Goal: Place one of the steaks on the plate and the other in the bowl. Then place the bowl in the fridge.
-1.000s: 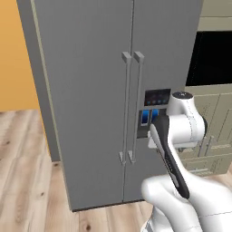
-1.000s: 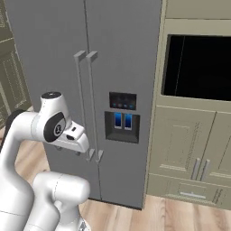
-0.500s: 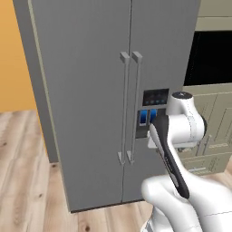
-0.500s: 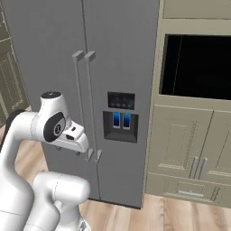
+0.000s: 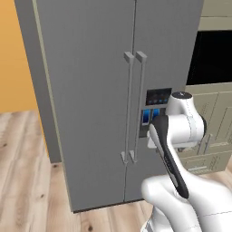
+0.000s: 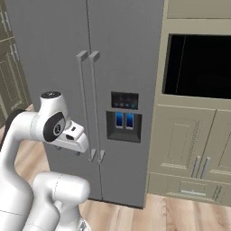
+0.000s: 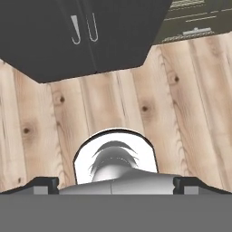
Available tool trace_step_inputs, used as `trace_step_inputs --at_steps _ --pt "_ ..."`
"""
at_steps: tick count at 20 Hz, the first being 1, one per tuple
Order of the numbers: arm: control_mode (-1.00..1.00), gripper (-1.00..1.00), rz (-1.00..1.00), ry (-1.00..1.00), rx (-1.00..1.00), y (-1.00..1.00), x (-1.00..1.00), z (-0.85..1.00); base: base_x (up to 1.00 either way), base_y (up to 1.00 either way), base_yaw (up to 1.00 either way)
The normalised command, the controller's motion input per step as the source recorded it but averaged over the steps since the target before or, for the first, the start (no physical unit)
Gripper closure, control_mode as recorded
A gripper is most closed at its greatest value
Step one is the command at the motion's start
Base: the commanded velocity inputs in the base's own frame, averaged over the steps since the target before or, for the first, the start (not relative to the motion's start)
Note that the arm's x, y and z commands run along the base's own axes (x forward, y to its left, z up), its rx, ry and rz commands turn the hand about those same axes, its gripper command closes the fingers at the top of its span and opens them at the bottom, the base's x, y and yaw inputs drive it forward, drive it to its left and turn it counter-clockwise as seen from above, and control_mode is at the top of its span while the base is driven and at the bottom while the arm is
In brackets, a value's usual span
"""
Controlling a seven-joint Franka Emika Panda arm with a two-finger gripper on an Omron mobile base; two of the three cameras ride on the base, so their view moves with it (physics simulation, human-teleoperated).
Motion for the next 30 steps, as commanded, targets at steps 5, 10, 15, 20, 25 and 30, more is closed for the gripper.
trace_step_inputs --at_steps 5,10,15,20,25,30 --pt "1.00 -1.00 0.00 0.00 0.00 0.00 0.00 0.00 -0.23 0.00 0.00" --pt "1.00 -1.00 0.00 0.00 0.00 0.00 0.00 0.00 -0.28 0.00 0.00" --pt "1.00 -1.00 0.00 0.00 0.00 0.00 0.00 0.00 -0.29 0.00 0.00" --pt "-1.00 -1.00 0.00 0.00 0.00 0.00 0.00 0.00 0.00 0.00 0.00" --pt "-1.00 -1.00 0.02 -0.05 0.00 0.00 0.11 -0.06 0.00 0.00 0.00" --pt "-1.00 -1.00 0.06 -0.23 0.01 0.00 0.91 -0.02 0.00 0.00 0.00"
